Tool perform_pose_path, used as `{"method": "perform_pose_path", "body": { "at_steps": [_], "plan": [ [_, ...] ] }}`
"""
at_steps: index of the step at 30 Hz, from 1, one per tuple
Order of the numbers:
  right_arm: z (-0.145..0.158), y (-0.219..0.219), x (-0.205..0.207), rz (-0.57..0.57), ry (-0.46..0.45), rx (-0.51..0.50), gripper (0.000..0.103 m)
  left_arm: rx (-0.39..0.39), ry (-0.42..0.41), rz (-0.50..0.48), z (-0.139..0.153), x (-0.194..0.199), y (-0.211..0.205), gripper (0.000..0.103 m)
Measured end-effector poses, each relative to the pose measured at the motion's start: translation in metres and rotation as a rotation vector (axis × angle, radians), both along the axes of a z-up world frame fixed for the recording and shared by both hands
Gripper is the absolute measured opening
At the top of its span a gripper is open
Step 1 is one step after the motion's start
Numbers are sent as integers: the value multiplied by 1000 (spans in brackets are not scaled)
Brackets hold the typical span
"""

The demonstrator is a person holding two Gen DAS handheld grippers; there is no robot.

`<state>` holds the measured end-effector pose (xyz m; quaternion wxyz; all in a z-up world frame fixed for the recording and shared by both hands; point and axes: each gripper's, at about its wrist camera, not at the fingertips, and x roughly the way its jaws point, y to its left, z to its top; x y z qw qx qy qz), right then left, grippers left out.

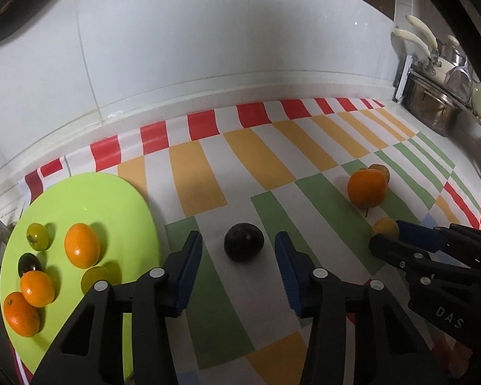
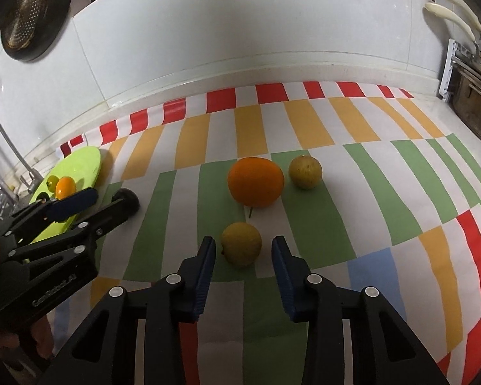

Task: Organize fruits
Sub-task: 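Grasp a dark plum with the left gripper while the right gripper grasps a brown fruit, then carry the dark plum and brown fruit in both grippers to the plate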

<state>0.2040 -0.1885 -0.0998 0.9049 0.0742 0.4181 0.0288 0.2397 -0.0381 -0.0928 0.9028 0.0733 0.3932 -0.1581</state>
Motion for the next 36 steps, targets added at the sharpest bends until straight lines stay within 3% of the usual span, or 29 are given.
{"method": "perform_pose_path", "body": {
  "at_steps": [5, 9, 16, 36],
  "plan": [
    [-1, 2, 2, 8, 0, -6, 27, 13, 17, -7, -5, 6, -2, 33],
    [-1, 1, 4, 7, -5, -11, 27, 5, 32, -11, -5, 9, -3, 28],
    [6, 1, 3, 18, -31, -8, 27, 5, 22, -24, 0, 5, -4, 27],
    [58, 27, -31, 127, -169, -3, 27, -43, -106, 54, 66, -60, 24, 27]
  ]
}}
